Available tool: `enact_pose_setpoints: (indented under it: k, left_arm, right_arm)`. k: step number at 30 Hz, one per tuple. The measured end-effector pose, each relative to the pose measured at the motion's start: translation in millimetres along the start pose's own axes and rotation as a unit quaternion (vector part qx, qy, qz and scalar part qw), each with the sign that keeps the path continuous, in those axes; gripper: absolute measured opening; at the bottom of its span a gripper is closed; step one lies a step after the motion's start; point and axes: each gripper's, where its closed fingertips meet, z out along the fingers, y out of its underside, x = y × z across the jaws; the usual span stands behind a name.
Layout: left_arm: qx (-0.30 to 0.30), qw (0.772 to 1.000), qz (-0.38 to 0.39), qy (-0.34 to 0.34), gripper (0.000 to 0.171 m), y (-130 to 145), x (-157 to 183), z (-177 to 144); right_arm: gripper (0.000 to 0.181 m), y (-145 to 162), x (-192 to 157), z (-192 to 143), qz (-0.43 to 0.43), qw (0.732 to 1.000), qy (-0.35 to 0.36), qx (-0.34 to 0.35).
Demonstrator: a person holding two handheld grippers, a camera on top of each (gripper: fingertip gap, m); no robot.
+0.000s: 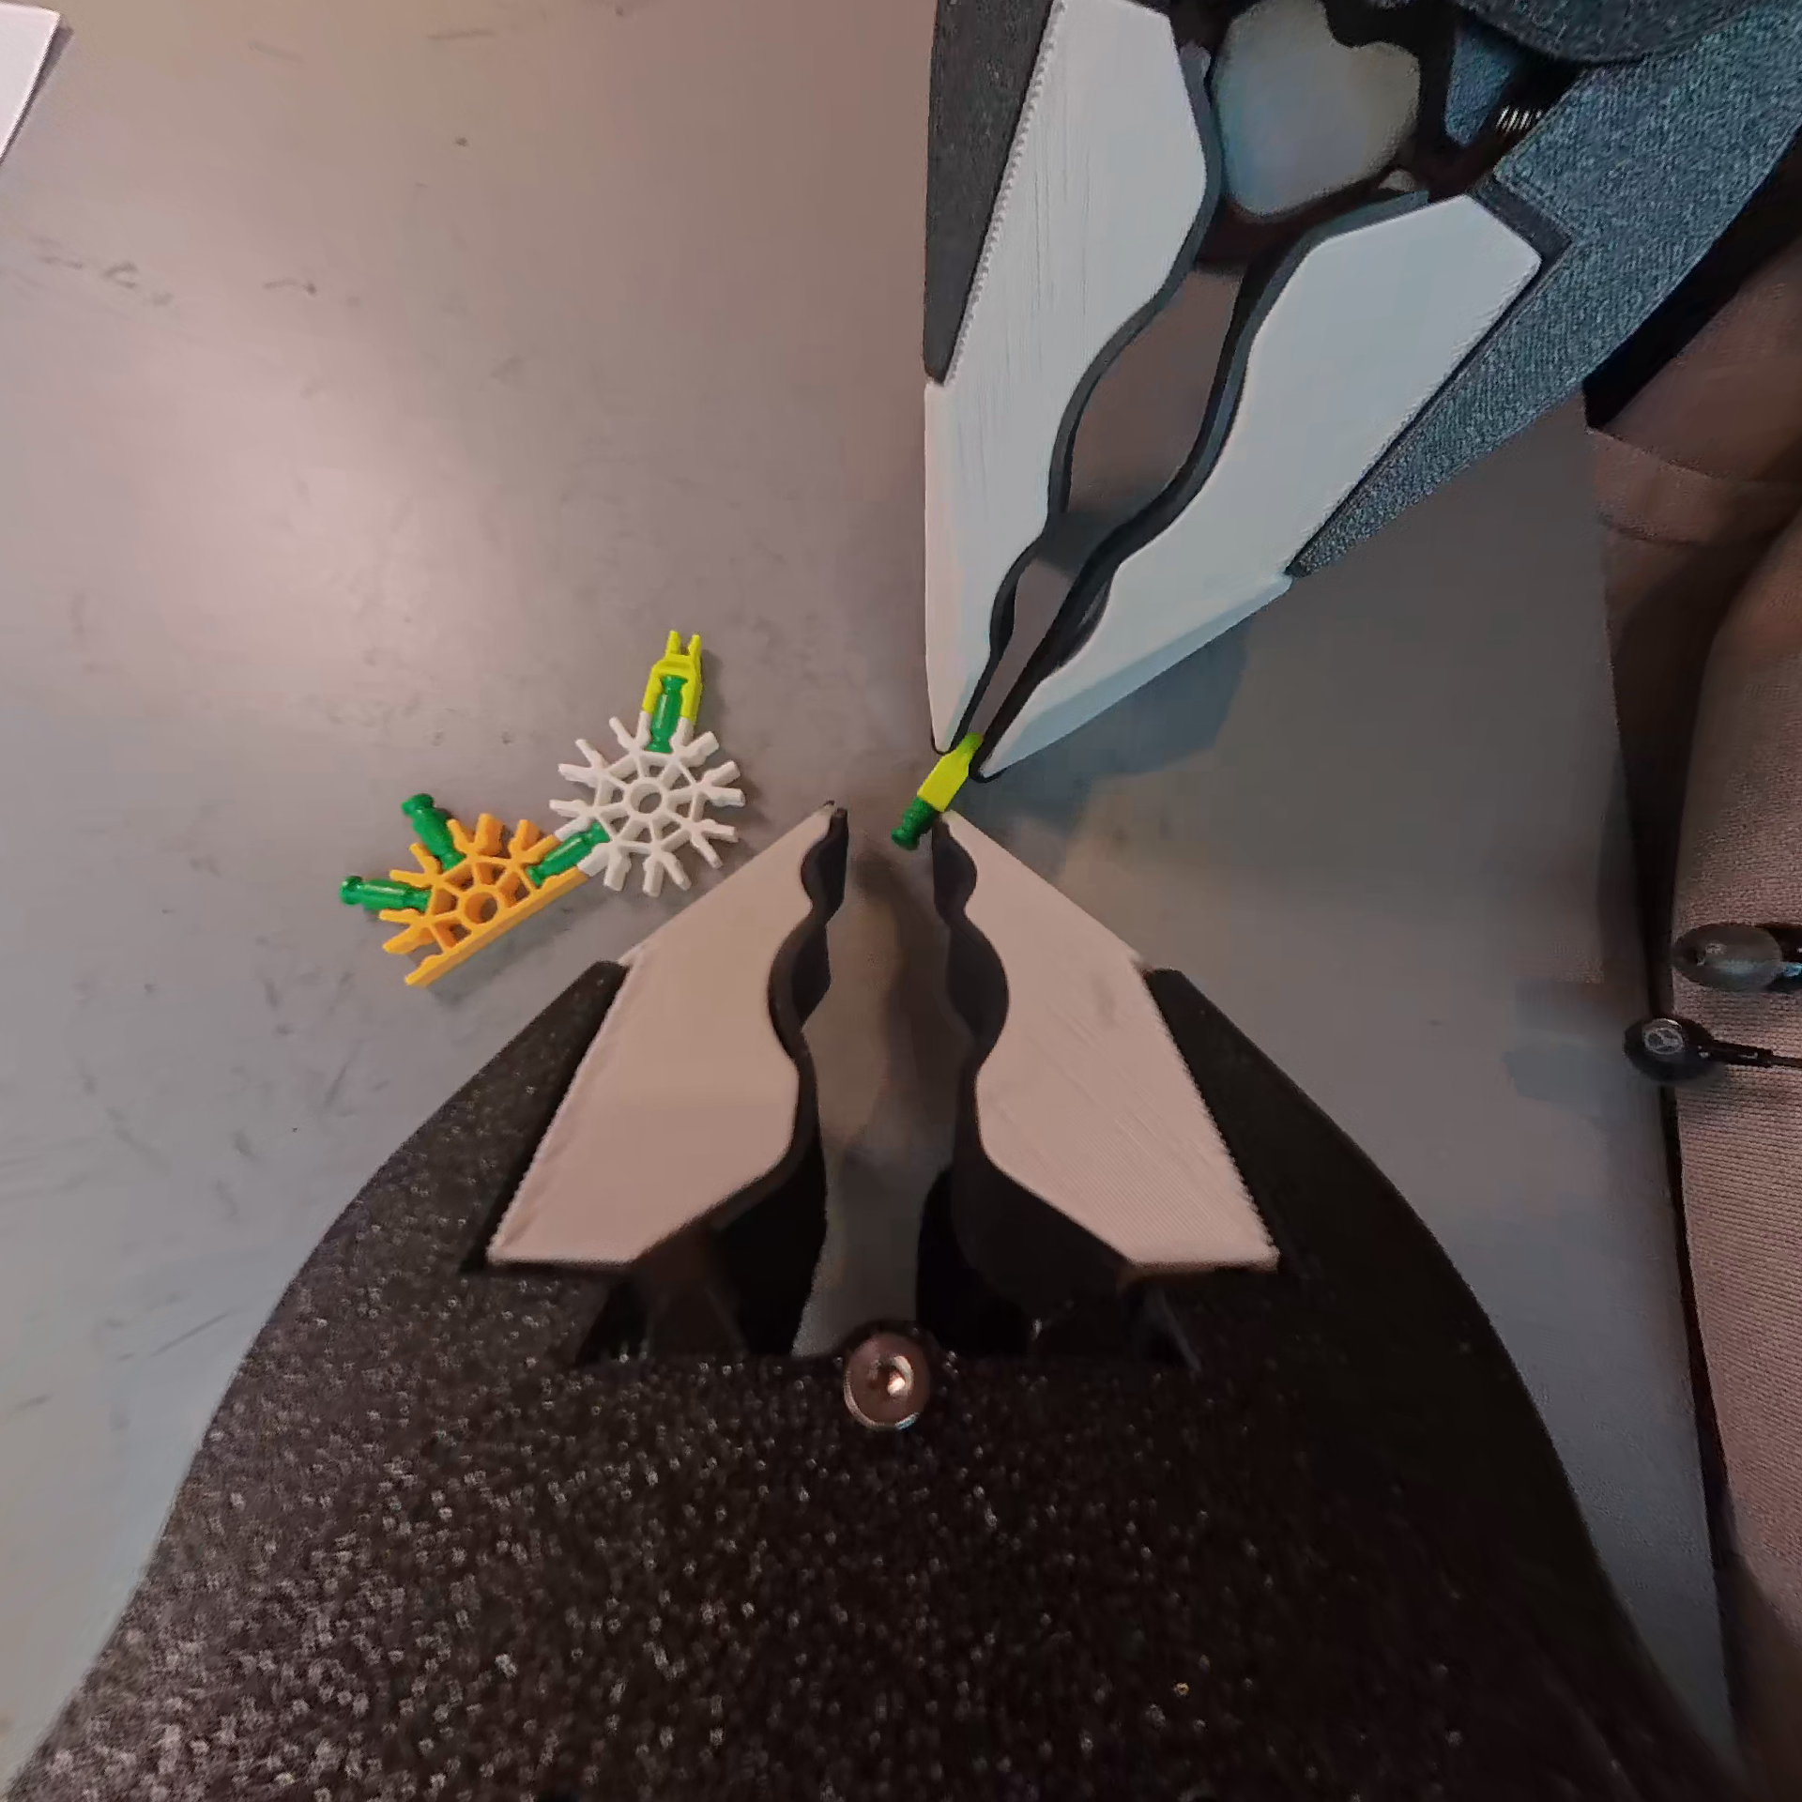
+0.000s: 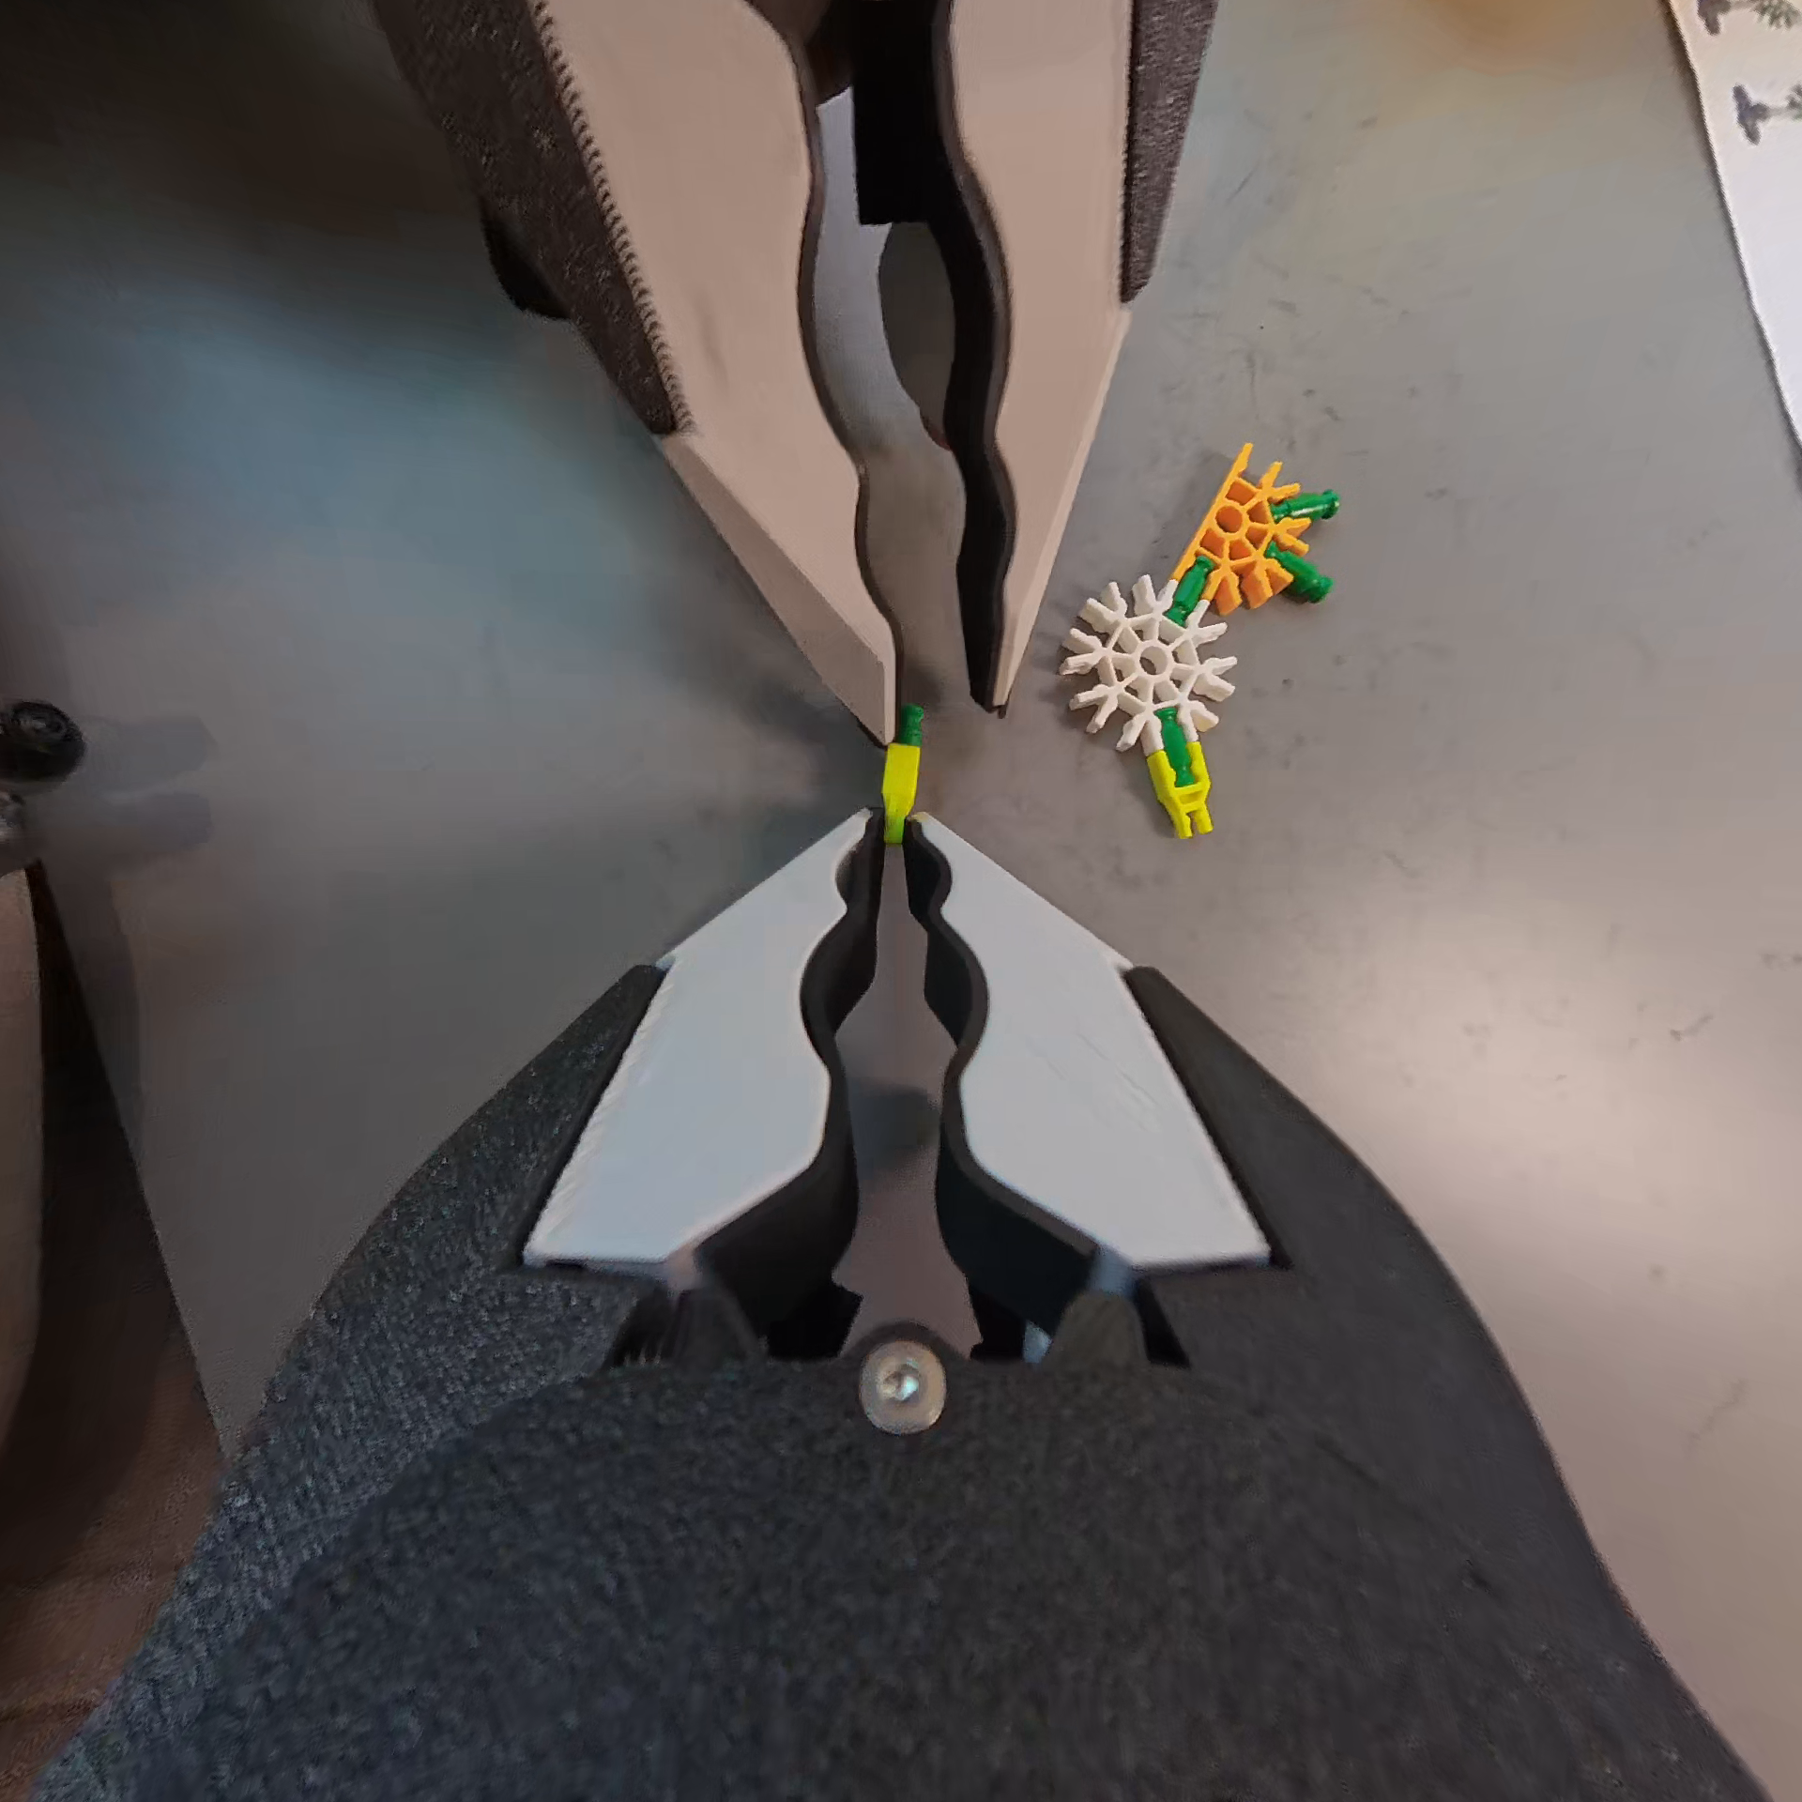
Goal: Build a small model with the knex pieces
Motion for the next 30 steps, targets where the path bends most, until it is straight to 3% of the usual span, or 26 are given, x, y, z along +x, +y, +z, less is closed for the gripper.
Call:
enact_pose_setpoints:
  k: [4,7,11,19,26,30]
  left_arm:
    - [0.004,0.999,0.043,0.009,0.018,-2.1,9.4,1.0]
    - [-0.004,0.997,0.073,0.0,0.007,-1.0,12.8,4.3]
    - [0.008,0.992,0.124,-0.007,0.006,-2.8,13.7,3.9]
    - [0.055,0.98,0.193,-0.003,0.005,-9.4,18.8,3.9]
    - [0.066,0.97,0.231,-0.03,0.006,-10.3,19.7,6.9]
    - [0.05,0.974,0.22,-0.014,0.008,-4.7,21.6,10.5]
  right_arm:
    - [0.002,-1.6,0.2,-3.5,-0.089,0.996,0.016,-0.006]
    - [0.002,-5.5,-0.6,-5.5,-0.156,0.987,0.033,0.002]
    - [0.003,-8.3,-0.9,-8.4,-0.213,0.975,0.058,0.037]
    - [0.004,-8.9,-4.8,-13.4,-0.256,0.959,0.062,0.101]
    - [0.003,-6.1,-5.9,-14.8,-0.25,0.961,0.051,0.104]
    - [0.003,-1.8,-9.1,-11.8,-0.326,0.939,0.078,0.072]
